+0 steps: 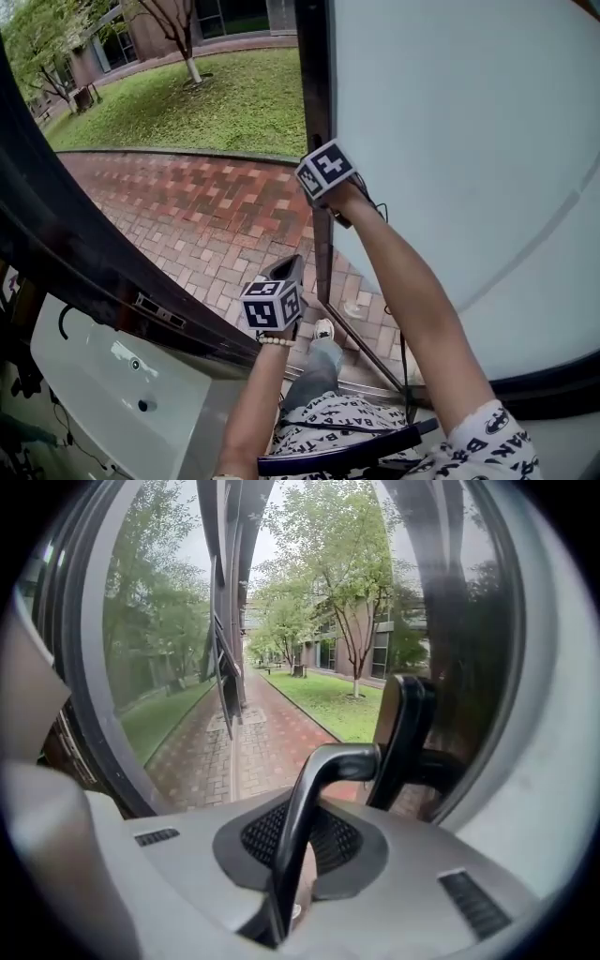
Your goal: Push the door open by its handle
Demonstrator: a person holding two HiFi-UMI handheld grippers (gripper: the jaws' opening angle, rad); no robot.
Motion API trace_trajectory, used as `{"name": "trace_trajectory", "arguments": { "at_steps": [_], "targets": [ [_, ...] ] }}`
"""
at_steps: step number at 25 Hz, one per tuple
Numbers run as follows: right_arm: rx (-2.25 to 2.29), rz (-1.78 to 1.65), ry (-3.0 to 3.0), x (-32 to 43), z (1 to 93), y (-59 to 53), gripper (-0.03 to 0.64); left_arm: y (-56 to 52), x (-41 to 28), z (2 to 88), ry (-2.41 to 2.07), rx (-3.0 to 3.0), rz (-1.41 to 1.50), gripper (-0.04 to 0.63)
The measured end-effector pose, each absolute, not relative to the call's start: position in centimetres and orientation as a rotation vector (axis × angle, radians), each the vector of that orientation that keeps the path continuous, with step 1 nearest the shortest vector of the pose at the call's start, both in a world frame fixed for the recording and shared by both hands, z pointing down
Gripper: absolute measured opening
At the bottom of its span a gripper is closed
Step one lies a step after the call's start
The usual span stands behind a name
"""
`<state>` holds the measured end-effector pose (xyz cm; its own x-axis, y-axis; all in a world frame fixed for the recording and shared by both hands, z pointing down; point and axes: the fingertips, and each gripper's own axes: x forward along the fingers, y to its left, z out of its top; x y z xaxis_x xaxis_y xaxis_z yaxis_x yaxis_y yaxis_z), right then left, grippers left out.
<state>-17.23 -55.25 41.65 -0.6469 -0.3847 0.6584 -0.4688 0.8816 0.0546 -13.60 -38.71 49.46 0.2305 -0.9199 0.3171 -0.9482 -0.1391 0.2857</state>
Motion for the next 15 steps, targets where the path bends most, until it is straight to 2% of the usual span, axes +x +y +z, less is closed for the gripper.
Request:
{"name": "trace_trajectory", "arguments": {
  "at_steps": [15],
  "targets": [
    [0.925, 0.224, -2.245, -3.9, 41.6, -71.2, 0.018, -53.2, -11.4, 52.7, -1.559, 2.17, 0.109, -0.017]
  ]
}}
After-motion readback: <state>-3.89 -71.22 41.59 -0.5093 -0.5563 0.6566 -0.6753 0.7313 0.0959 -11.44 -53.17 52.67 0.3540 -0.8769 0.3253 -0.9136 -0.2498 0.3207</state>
